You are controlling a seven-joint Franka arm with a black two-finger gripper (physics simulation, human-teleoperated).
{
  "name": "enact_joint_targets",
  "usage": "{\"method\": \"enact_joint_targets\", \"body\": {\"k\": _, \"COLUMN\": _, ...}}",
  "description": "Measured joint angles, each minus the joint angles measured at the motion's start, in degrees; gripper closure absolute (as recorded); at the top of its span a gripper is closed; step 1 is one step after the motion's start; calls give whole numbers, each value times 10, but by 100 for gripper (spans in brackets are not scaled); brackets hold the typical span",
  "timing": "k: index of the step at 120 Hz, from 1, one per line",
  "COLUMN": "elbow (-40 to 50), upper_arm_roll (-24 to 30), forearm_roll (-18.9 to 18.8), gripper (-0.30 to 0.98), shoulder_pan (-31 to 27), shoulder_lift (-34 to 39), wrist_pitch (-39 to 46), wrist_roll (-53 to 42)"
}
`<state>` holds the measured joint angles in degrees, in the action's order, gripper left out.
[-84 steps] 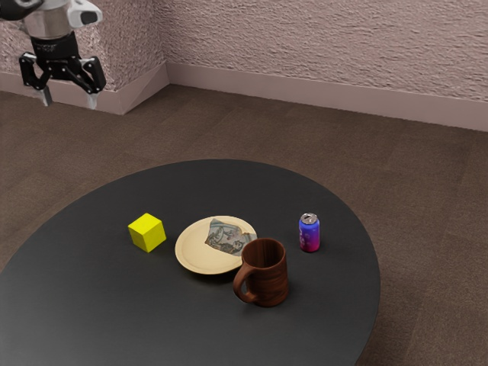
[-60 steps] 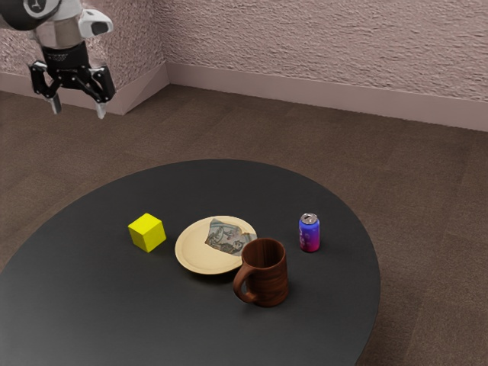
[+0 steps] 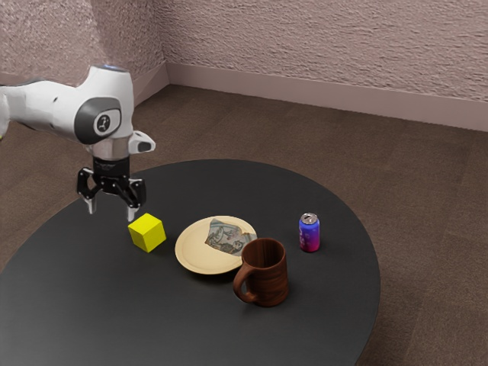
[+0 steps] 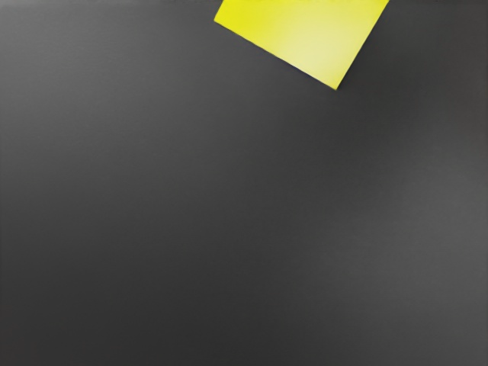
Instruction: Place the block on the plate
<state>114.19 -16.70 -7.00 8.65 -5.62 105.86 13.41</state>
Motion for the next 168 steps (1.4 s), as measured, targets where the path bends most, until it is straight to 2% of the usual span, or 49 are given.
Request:
{"method": "enact_joint_targets", "body": {"k": 47, "elbow": -15, "upper_arm_roll": 0, "forearm_roll": 31, "gripper": 0, "shoulder_pan": -30, "shoulder_lift": -99, "wrist_pitch": 150, "wrist_roll": -56}}
{"method": "enact_joint_targets", "body": {"k": 85, "elbow": -36, "upper_arm_roll": 2, "forearm_roll": 43, "gripper": 0, "shoulder_pan": -37, "shoulder_lift": -148, "wrist_pitch": 223, "wrist_roll": -118}}
{"method": "enact_joint_targets", "body": {"k": 127, "elbow": -42, "upper_arm_roll": 18, "forearm_roll": 45, "gripper": 0, "shoulder_pan": -51, "shoulder_lift": -177, "wrist_pitch": 254, "wrist_roll": -178}}
{"method": "enact_joint_targets", "body": {"k": 168, "elbow": -43, "upper_arm_roll": 23, "forearm_roll": 63, "gripper": 0, "shoulder_pan": -51, "shoulder_lift": -194, "wrist_pitch": 259, "wrist_roll": -211}}
